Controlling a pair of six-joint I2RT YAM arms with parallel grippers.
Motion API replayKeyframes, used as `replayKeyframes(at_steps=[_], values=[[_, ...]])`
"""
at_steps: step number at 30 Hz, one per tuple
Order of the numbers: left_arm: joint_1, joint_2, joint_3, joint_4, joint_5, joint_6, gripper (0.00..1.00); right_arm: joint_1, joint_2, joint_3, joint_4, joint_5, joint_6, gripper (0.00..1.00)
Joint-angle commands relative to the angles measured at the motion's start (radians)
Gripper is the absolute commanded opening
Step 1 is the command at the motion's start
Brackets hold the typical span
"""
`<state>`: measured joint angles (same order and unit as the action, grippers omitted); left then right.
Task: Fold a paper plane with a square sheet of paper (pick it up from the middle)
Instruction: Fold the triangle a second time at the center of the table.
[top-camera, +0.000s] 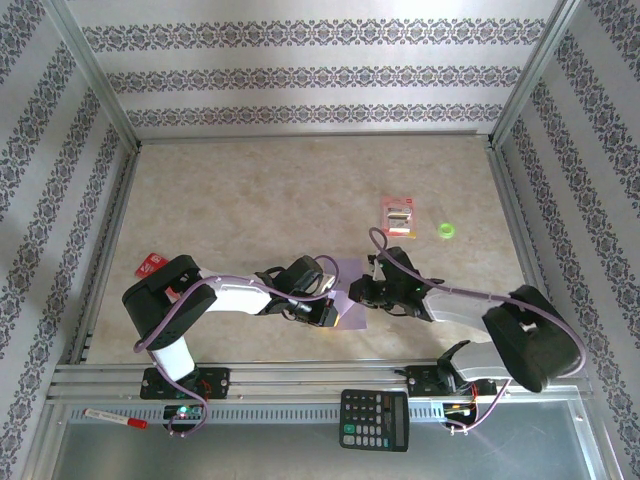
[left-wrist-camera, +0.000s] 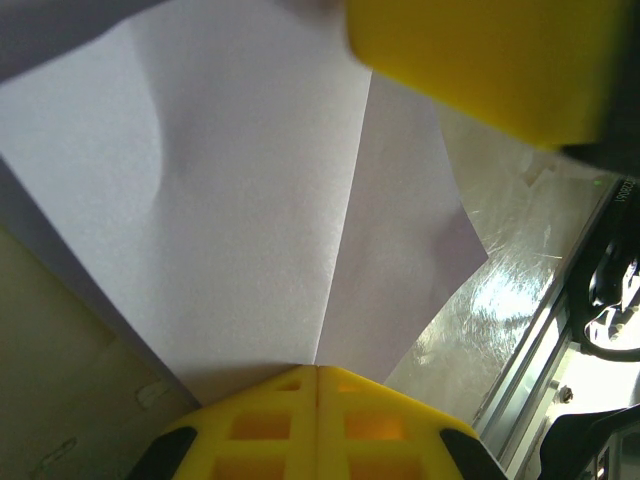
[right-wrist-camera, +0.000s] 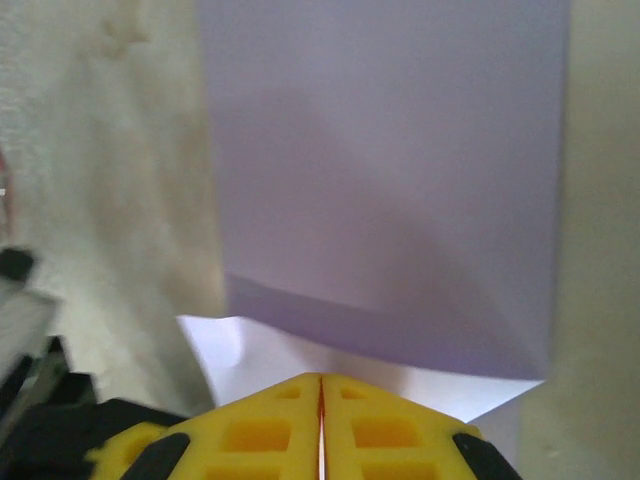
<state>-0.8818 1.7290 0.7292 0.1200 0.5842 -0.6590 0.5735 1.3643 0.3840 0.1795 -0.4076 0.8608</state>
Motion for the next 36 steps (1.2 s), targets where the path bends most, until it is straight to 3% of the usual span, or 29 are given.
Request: replayKeyframes(at_steps=[1,7,11,13,18,28,36], values=[[0.005,0.035,-0.013,-0.181,-0.073,0.022,0.00,-0.001,0.043,-0.022,0.054,0.025,-0.013,0.09],[0.004,-0.039,0.043,-0.178,-0.027,0.032,0.16,-0.005,0.084,-0.085,0.070,0.035,-0.019,0.08],[0.006,-0.087,0.081,-0.151,-0.011,0.042,0.22,-0.004,0.080,-0.110,0.083,0.041,-0.014,0.08],[0.007,-0.085,0.096,-0.118,-0.016,0.033,0.20,-0.004,0.078,-0.115,0.089,0.043,-0.012,0.09],[0.028,0.003,0.148,-0.057,0.016,-0.011,0.00,-0.004,0.073,-0.125,0.097,0.046,-0.006,0.08],[0.037,0.125,0.160,-0.031,0.036,-0.028,0.00,-0.004,0.043,-0.139,0.084,0.060,-0.002,0.08],[0.035,0.098,0.086,-0.082,0.035,-0.001,0.00,-0.006,0.058,-0.126,0.060,0.069,0.006,0.08]])
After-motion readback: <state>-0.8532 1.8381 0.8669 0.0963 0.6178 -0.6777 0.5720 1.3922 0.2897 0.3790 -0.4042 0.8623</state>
